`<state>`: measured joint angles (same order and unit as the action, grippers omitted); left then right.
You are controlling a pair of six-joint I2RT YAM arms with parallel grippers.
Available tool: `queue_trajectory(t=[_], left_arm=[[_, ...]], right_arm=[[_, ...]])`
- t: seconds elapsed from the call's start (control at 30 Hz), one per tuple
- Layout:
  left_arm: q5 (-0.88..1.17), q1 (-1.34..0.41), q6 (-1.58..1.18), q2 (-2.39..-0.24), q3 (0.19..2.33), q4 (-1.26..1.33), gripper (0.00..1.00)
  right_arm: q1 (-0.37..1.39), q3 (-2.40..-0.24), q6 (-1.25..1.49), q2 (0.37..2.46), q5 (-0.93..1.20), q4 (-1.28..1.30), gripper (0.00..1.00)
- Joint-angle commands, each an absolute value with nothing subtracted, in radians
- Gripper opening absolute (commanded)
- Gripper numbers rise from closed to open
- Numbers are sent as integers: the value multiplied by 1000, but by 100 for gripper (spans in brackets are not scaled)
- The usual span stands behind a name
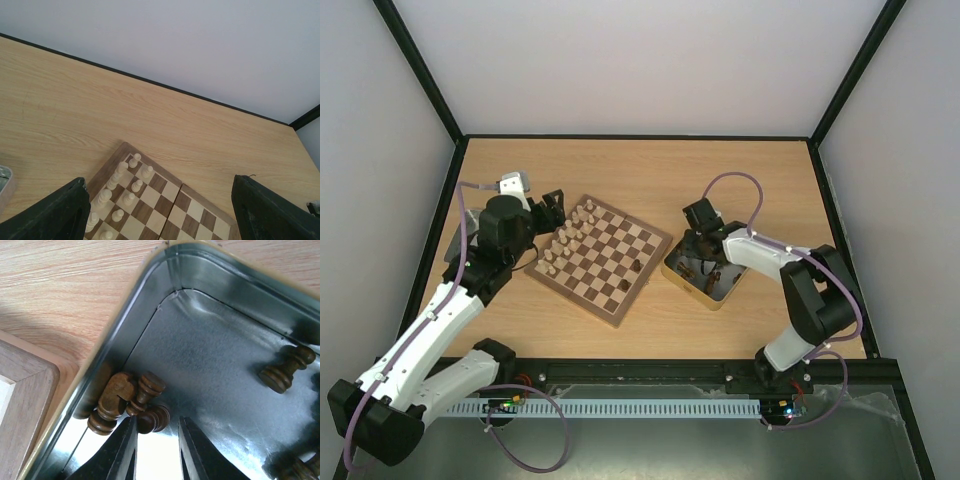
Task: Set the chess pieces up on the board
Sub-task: Pick up the chess piece from the storage box.
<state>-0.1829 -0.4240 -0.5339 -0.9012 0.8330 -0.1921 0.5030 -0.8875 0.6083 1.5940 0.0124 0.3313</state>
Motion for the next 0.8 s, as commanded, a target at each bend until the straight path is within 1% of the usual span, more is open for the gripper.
queue_trajectory(t=[0.0,0.53,0.7,0.77], left_arm=[[-188,-418,-520,-905,861,-172,79],[-193,-418,-521,-911,859,-174,79],[-192,-417,-523,-911,860,-173,79],[-192,-418,-522,-910,859,-173,79]], right_arm=[[497,-909,585,1620,0,333,23],[497,-919,560,1647,7,332,24],[497,-922,552,1662,-11,332,14],[497,-927,549,1663,-24,333,12]])
